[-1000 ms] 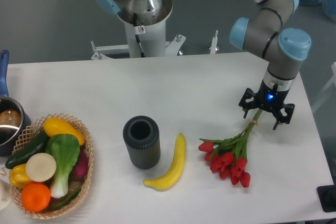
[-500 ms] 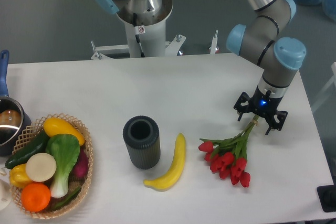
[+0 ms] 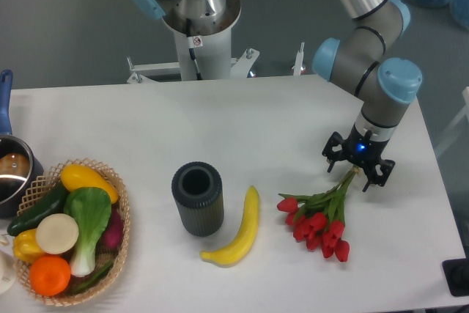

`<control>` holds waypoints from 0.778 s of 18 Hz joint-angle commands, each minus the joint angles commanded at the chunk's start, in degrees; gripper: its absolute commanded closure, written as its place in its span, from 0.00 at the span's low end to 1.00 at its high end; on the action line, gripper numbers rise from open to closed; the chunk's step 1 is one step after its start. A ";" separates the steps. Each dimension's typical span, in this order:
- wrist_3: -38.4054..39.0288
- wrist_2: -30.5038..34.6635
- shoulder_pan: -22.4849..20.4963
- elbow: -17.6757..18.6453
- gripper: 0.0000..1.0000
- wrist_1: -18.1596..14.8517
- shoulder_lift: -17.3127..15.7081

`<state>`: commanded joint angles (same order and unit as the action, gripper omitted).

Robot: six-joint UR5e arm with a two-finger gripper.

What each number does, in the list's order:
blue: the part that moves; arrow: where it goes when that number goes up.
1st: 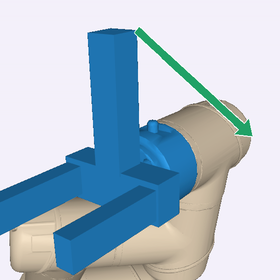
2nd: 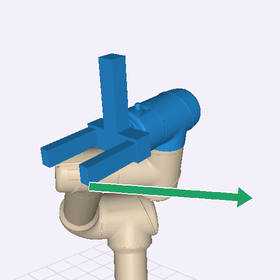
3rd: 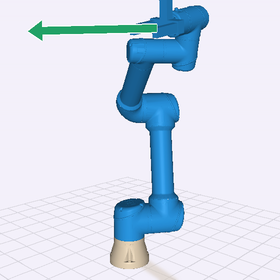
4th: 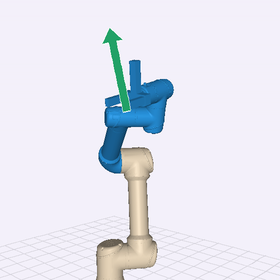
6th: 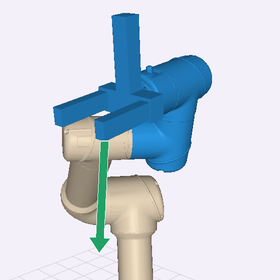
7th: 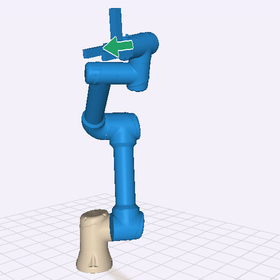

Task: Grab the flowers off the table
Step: 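Lower the gripper around the tulip stems and close it, then lift the gripped tulip bunch up off the table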

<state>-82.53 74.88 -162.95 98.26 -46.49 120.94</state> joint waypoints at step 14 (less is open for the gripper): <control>0.88 -0.09 -0.09 -0.26 0.72 -0.26 0.09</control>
<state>-81.65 74.80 -163.04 98.00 -46.76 121.03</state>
